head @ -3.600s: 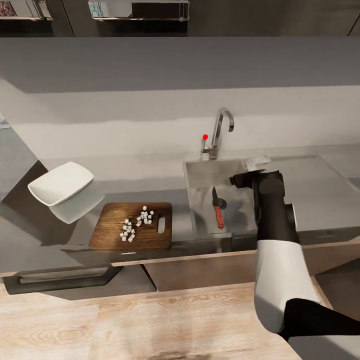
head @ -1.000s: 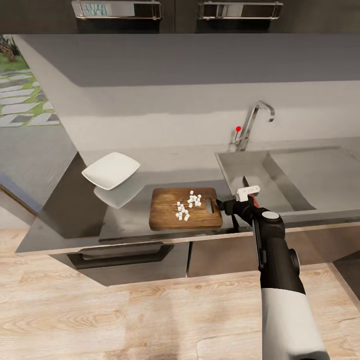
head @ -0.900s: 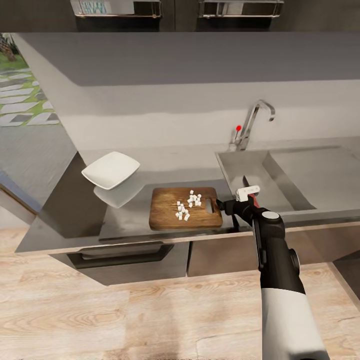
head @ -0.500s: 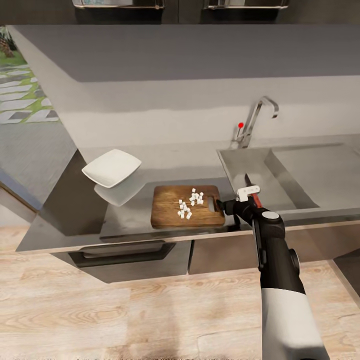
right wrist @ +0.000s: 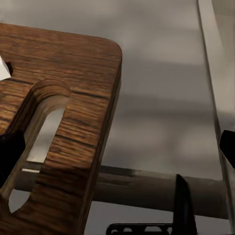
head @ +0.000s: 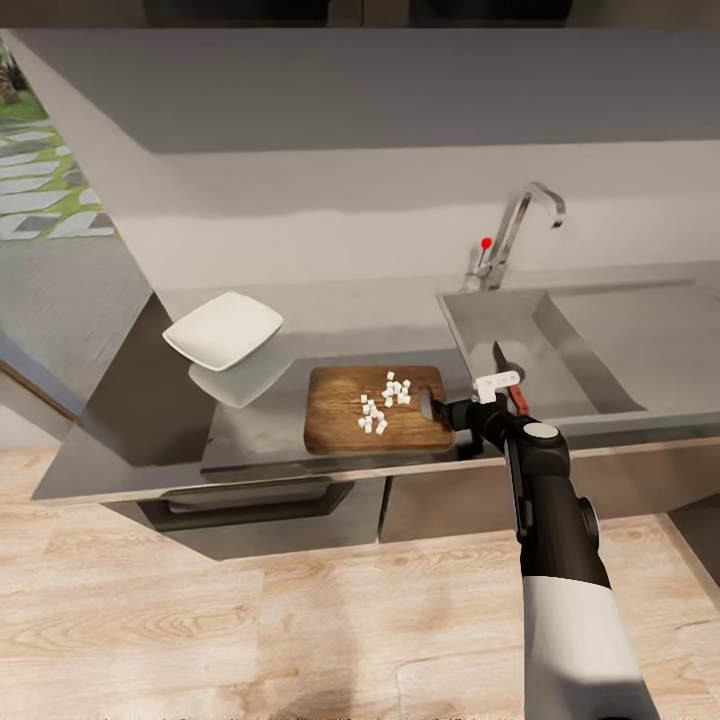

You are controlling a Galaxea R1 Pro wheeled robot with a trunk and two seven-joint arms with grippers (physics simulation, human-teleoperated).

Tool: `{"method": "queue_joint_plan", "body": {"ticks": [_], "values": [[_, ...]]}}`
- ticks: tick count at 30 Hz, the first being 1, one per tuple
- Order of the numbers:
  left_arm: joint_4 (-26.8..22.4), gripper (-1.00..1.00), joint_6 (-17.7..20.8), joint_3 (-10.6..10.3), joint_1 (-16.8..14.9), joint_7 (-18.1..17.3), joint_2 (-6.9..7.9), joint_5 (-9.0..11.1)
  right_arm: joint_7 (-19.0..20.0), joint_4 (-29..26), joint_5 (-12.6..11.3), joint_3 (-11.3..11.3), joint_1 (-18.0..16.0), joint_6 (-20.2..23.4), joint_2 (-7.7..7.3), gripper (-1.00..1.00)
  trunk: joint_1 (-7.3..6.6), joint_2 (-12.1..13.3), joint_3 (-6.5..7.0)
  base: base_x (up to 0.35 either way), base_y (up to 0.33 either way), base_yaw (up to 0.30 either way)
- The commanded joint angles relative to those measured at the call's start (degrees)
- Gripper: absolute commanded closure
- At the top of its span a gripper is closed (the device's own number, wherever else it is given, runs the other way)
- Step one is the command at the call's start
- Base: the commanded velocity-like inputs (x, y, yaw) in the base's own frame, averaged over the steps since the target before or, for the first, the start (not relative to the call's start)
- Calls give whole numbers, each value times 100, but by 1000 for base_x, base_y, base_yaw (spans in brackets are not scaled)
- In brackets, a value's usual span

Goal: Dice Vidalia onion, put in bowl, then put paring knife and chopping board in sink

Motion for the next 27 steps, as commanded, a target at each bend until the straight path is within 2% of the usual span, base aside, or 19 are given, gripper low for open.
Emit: {"method": "queue_joint_plan", "body": {"ticks": [1, 27], "values": [[-5, -100, -15, -31, 2, 1, 8, 59, 58, -8, 59, -15, -5, 12, 7, -100, 2, -7, -14, 0, 47, 0], [-5, -100, -15, -31, 2, 1, 8, 62, 58, 34, 59, -15, -5, 12, 7, -100, 2, -7, -209, 13, 14, 0]]}}
